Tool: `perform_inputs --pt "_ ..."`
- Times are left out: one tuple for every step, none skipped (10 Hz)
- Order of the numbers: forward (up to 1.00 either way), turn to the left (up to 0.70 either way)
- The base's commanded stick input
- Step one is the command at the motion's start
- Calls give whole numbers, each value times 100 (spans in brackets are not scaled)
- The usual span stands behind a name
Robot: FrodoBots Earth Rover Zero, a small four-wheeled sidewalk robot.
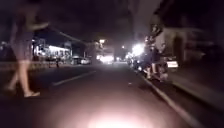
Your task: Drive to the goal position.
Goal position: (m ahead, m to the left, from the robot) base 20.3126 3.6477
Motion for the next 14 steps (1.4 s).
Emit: perform_inputs --pt "100 -18" --pt "100 0" --pt "100 0" --pt "100 0" --pt "100 0" --pt "100 0" --pt "100 0" --pt "100 0" --pt "100 0" --pt "100 0" --pt "100 0" --pt "100 0" --pt "100 0" --pt "100 0"
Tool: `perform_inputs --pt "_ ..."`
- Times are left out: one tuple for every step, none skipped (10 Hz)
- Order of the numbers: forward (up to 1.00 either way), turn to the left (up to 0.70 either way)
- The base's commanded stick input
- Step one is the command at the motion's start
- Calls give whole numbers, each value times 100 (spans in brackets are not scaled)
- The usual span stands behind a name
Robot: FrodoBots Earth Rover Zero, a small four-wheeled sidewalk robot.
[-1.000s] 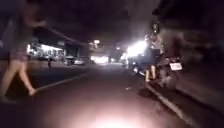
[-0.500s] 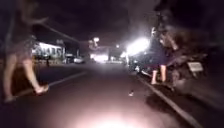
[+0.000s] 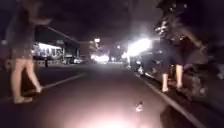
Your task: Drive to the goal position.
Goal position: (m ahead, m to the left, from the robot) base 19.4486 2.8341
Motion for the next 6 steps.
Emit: perform_inputs --pt "100 0" --pt "100 0" --pt "100 0" --pt "100 0" --pt "100 -1" --pt "100 -8"
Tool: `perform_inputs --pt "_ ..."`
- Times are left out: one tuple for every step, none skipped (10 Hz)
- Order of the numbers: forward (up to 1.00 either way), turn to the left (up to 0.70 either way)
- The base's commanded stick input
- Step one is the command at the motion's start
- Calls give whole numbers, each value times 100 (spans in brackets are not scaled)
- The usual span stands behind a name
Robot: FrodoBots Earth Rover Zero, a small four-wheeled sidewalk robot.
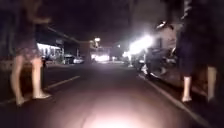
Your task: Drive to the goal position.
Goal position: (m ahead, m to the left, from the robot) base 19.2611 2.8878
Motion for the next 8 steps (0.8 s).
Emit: perform_inputs --pt "100 -34" --pt "100 -40" --pt "100 -40" --pt "100 -16" --pt "100 0" --pt "100 0" --pt "100 0" --pt "100 0"
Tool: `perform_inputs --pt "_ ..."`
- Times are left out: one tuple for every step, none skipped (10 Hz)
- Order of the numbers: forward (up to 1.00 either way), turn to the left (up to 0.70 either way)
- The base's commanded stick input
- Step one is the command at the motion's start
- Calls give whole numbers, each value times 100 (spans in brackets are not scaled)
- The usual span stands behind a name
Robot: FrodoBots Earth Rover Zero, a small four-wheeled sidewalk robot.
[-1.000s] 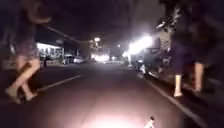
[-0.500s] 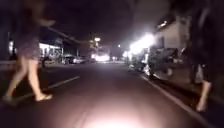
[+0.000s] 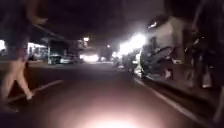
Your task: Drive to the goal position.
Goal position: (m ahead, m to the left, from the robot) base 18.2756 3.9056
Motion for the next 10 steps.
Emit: perform_inputs --pt "100 0" --pt "100 0" --pt "100 0" --pt "100 0" --pt "100 0" --pt "100 0" --pt "100 0" --pt "100 0" --pt "100 0" --pt "100 0"
